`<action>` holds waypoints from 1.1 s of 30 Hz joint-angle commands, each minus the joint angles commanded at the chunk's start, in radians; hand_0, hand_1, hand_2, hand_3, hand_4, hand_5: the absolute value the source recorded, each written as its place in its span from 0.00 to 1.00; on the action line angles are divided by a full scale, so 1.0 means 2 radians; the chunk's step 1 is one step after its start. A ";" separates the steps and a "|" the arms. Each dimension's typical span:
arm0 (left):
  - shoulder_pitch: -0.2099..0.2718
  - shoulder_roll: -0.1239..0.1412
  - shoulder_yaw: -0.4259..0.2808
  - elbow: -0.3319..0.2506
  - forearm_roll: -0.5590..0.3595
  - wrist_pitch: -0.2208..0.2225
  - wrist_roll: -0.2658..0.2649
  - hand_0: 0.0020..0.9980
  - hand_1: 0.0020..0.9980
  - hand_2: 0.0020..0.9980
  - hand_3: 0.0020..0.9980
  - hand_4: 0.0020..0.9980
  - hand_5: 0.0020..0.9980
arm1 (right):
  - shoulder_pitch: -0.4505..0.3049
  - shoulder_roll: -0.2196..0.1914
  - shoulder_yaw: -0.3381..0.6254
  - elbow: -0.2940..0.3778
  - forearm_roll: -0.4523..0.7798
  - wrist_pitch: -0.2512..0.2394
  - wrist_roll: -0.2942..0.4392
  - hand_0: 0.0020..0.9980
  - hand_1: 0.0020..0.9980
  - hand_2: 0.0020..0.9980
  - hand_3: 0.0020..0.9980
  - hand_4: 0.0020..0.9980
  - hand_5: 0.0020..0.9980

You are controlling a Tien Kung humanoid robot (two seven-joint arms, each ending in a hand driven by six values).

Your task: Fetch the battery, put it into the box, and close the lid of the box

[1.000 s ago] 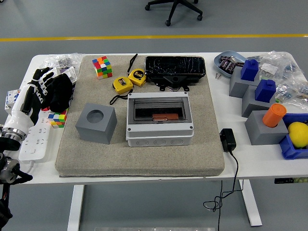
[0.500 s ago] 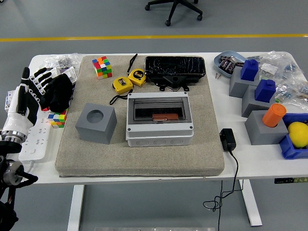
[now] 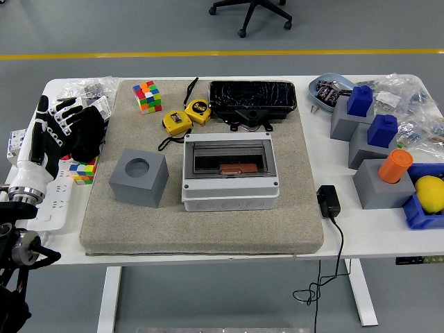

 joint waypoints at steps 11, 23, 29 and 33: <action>-0.001 0.001 -0.001 -0.002 0.005 0.006 0.003 0.64 0.70 0.68 0.68 1.00 0.95 | -0.001 0.003 0.016 0.000 -0.004 0.010 -0.007 0.87 0.82 0.77 0.80 1.00 1.00; -0.004 0.003 -0.004 -0.001 0.009 0.004 0.003 0.49 0.69 0.68 0.67 1.00 0.94 | 0.001 0.007 0.035 0.000 -0.014 0.011 -0.006 0.87 0.81 0.77 0.80 1.00 1.00; -0.006 0.002 -0.004 -0.002 0.012 0.006 0.004 0.48 0.69 0.68 0.67 1.00 0.94 | 0.004 0.008 0.039 0.000 -0.016 0.011 -0.005 0.87 0.81 0.77 0.79 1.00 1.00; -0.007 0.002 -0.003 -0.003 0.014 0.007 0.005 0.48 0.69 0.68 0.67 1.00 0.94 | 0.005 0.007 0.048 0.000 -0.024 0.010 -0.009 0.87 0.81 0.77 0.79 1.00 1.00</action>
